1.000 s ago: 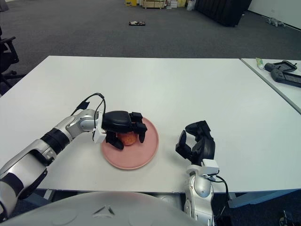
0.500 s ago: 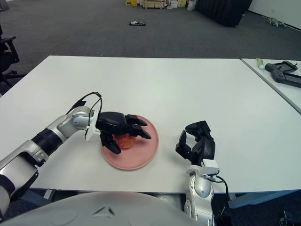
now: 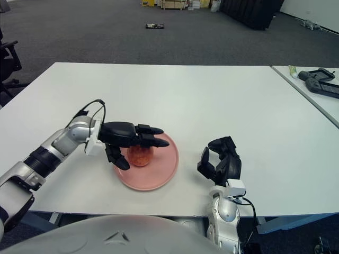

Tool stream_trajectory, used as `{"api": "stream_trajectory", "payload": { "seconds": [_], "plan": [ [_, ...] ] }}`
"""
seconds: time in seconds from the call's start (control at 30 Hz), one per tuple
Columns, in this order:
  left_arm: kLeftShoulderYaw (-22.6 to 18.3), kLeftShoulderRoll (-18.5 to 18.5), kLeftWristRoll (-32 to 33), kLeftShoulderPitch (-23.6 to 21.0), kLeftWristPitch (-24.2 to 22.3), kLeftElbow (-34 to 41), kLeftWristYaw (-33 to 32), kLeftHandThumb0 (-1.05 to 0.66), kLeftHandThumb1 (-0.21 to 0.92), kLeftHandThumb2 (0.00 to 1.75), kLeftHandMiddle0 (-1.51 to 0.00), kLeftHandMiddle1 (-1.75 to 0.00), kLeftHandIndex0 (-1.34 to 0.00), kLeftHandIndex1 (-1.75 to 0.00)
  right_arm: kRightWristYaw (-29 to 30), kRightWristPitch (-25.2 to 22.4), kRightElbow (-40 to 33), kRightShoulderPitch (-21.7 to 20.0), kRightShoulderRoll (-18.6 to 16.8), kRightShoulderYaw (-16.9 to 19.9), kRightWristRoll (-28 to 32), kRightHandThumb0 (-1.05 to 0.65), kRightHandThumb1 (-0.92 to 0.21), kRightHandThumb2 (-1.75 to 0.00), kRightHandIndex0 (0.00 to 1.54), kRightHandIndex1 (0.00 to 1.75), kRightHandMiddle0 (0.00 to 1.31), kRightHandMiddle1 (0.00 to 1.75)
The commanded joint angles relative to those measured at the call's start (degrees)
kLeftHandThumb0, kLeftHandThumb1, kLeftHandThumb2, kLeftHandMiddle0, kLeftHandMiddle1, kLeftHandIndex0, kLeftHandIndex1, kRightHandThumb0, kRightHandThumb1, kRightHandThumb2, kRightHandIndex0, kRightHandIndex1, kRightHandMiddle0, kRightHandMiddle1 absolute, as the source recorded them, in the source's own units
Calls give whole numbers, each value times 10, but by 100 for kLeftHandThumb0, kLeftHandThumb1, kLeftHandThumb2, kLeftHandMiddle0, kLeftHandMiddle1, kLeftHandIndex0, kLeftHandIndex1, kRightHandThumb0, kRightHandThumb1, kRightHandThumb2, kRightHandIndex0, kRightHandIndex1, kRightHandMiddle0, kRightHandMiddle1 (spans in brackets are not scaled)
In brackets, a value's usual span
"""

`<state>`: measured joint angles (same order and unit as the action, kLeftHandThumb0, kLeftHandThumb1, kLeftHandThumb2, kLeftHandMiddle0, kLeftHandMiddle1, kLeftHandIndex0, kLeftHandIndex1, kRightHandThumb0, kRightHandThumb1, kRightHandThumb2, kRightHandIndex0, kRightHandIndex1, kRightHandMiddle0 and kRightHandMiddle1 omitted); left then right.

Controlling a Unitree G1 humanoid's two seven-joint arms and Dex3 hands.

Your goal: Put the apple into the plate.

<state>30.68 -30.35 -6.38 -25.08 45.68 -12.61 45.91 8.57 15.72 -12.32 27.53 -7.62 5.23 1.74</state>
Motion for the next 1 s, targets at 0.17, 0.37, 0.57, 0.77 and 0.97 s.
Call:
{"api": "stream_trajectory", "payload": {
  "seconds": [0.17, 0.37, 0.57, 0.77, 0.97],
  "plan": [
    [-71, 11, 170, 44, -66, -10, 31, -105, 92, 68, 0, 0, -1, -11, 3, 7, 2, -12, -1, 3, -3, -45, -42, -120, 112, 175, 53, 175],
    [-137, 51, 294, 75, -129, -39, 49, -105, 92, 67, -7, -4, 0, -36, 3, 6, 3, -13, -2, 4, 1, -45, -41, -121, 113, 175, 53, 175],
    [-217, 87, 396, 161, -266, 78, -43, -105, 92, 76, -8, -23, 0, -56, 3, 5, 3, -14, -3, 4, -1, -45, -41, -121, 114, 175, 54, 175],
    [-270, 163, 371, 191, -317, 120, -189, -101, 92, 80, -9, -77, 0, -110, -1, 10, 4, -14, -1, 5, 2, -45, -41, -121, 115, 175, 54, 175],
    [-305, 241, 319, 244, -317, 139, -325, -71, 85, 83, -25, -96, -12, -134, -2, 1, -1, -12, 2, 6, 0, -45, -41, -121, 116, 175, 54, 175]
  ]
}}
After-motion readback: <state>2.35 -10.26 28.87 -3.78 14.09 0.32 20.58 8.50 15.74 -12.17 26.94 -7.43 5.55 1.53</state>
